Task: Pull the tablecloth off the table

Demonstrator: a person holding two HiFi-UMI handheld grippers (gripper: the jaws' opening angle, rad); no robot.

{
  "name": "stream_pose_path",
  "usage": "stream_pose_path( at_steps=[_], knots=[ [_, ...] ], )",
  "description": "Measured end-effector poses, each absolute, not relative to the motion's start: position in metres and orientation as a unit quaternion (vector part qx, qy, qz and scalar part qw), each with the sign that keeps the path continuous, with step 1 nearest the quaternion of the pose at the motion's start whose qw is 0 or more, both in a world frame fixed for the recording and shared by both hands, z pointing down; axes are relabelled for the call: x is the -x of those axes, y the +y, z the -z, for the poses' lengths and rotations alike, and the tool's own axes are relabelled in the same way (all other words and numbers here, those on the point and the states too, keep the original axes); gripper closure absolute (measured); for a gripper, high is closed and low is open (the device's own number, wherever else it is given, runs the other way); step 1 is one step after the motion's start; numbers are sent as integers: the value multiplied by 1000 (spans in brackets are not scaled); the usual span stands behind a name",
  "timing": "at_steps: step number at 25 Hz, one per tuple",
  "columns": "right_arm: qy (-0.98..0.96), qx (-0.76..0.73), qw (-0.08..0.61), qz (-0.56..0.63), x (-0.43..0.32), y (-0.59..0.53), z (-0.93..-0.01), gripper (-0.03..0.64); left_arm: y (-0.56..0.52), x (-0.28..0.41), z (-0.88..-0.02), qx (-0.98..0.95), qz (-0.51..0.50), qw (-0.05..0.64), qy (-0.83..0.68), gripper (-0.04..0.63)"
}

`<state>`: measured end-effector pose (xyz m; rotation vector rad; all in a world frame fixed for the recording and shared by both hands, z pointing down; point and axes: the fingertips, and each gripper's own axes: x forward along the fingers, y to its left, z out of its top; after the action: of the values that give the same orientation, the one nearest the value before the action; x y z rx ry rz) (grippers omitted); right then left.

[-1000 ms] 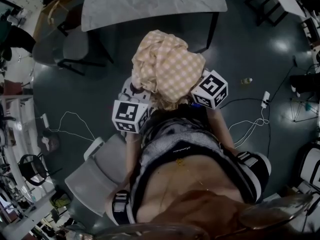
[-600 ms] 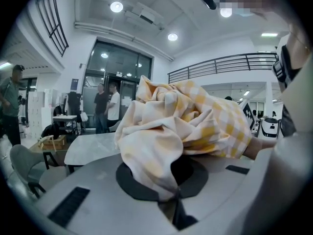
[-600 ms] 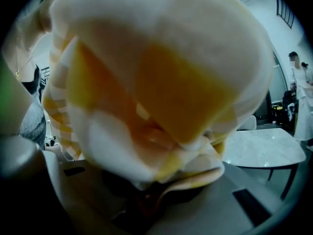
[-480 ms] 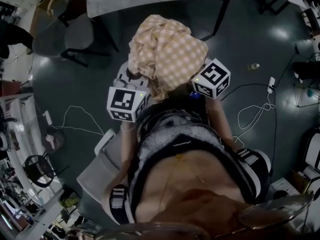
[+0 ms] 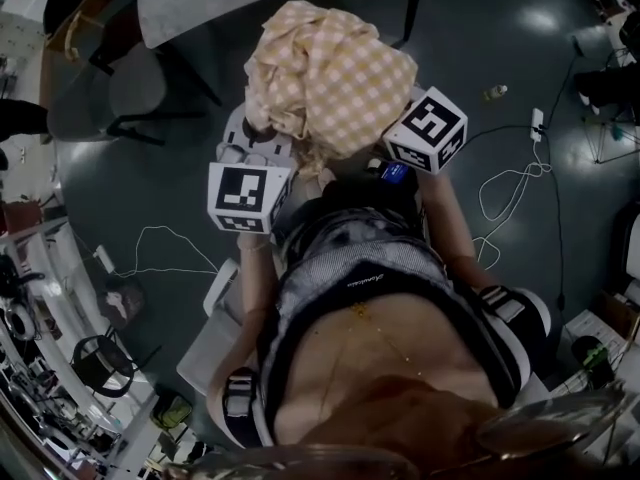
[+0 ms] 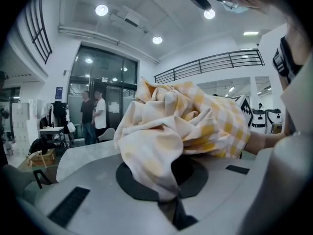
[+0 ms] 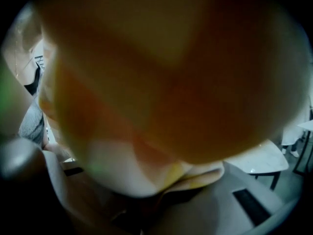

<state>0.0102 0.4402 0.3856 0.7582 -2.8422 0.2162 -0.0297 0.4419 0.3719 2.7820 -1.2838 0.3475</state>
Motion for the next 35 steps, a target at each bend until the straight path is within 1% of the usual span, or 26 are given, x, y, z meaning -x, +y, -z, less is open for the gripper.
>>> stream_pose_path(
  at_steps=[9, 23, 35],
  knots=[
    [-958, -255, 121, -49, -63, 450, -374, 477, 453, -21, -365, -899, -103, 44, -423, 577],
    [-963, -232, 123, -63, -122, 467, -389, 477, 472, -81, -378, -887, -114, 61, -443, 577],
    [-972, -193, 120, -64, -128, 480, -393, 477, 488, -88, -382, -869, -122, 64, -475, 577]
  ],
)
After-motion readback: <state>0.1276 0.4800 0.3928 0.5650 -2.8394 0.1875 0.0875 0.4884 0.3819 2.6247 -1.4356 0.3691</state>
